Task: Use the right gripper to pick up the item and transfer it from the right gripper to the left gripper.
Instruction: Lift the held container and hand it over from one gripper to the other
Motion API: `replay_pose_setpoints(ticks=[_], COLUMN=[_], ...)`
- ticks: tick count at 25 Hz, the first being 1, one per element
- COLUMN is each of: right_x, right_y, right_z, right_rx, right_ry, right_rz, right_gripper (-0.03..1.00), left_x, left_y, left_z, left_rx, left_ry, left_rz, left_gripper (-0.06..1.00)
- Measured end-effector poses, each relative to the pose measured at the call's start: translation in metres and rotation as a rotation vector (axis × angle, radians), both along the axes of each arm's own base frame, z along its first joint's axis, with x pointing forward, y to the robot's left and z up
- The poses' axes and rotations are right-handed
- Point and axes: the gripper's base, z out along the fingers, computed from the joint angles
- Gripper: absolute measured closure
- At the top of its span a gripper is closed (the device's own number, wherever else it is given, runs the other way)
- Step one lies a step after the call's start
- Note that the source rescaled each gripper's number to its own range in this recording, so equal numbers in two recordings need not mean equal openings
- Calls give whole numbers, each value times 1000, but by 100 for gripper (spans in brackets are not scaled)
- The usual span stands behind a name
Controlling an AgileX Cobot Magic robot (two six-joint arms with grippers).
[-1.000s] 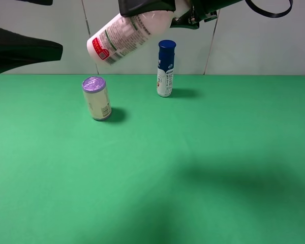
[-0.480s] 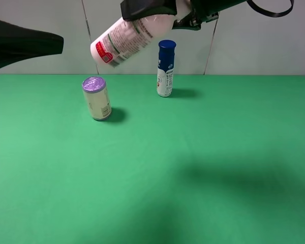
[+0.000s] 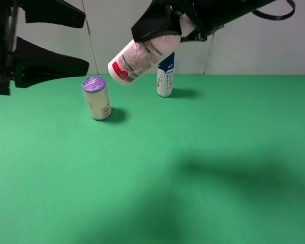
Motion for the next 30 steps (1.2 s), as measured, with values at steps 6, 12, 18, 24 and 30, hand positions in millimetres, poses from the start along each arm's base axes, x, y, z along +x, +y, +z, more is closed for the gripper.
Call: replay_pose_setpoints(ticks=[6,12,18,24,30], right_x=[2,7,10,10,9], right_y=[-1,1,2,4,5], right_z=[-9,-22,-30,-28,-27], right_rx=[-40,-63,-78,-57,-35], right_ry=[3,25,41,46,52], right_rz=[1,-8,-12,-10,-2], right_gripper=[91,91,91,91,91], left_x=[12,21,16,12,12], left_y=[-3,-6,-5,-5,-8], left_z=[-13,-27,-38,-47,-42], left_rx=[24,35,68,56,16], left_ry=[36,93,76,85,38], left_rz=[19,9,-31,-40,-64], left_gripper=[41,41,41,41,41])
